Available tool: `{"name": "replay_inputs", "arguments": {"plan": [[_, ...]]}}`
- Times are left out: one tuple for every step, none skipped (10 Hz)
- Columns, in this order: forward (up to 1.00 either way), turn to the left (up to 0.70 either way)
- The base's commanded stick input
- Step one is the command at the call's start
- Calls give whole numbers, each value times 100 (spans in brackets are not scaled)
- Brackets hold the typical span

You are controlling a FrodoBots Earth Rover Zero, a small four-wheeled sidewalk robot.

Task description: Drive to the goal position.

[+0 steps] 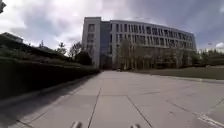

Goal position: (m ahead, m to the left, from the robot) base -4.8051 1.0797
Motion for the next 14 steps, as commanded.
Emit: {"name": "replay_inputs", "arguments": {"plan": [[70,0],[70,0],[70,0],[70,0],[70,0],[70,0],[70,0],[70,0],[70,0],[70,0],[70,0],[70,0],[70,0],[70,0]]}}
